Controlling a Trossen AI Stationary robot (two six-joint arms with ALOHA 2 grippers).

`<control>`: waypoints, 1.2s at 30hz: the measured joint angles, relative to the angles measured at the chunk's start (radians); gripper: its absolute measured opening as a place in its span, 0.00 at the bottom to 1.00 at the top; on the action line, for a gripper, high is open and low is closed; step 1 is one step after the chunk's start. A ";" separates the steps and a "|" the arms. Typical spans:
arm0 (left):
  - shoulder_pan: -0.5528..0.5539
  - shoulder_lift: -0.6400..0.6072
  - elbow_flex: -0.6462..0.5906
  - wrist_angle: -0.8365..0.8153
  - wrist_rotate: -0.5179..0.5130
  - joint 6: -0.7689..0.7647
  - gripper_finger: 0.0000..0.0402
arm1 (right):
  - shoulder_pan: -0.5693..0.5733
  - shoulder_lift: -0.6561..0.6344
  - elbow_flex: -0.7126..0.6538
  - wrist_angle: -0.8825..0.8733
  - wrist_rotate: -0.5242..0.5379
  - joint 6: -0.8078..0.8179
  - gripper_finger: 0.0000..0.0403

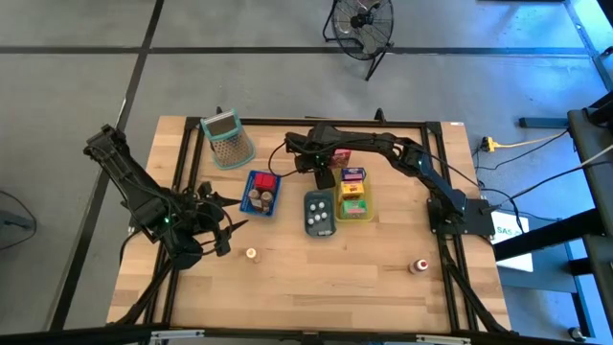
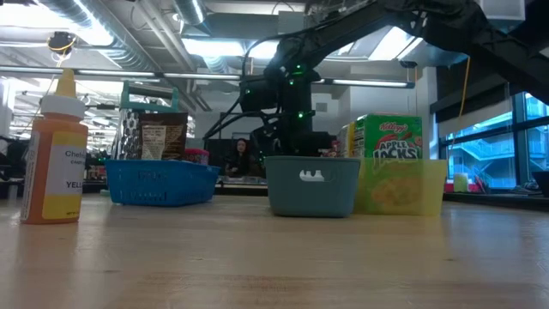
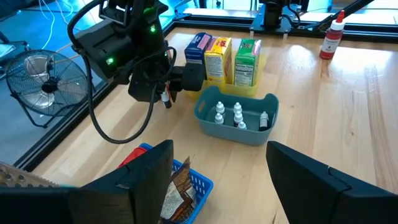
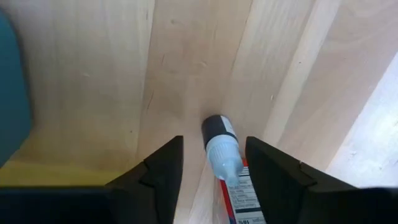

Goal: Pick & Place Kitchen Items
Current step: Put the small black food coloring into the green bin

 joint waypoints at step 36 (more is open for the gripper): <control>0.000 0.000 0.000 0.000 0.004 0.000 0.63 | 0.058 -0.023 0.002 -0.006 0.207 0.008 0.17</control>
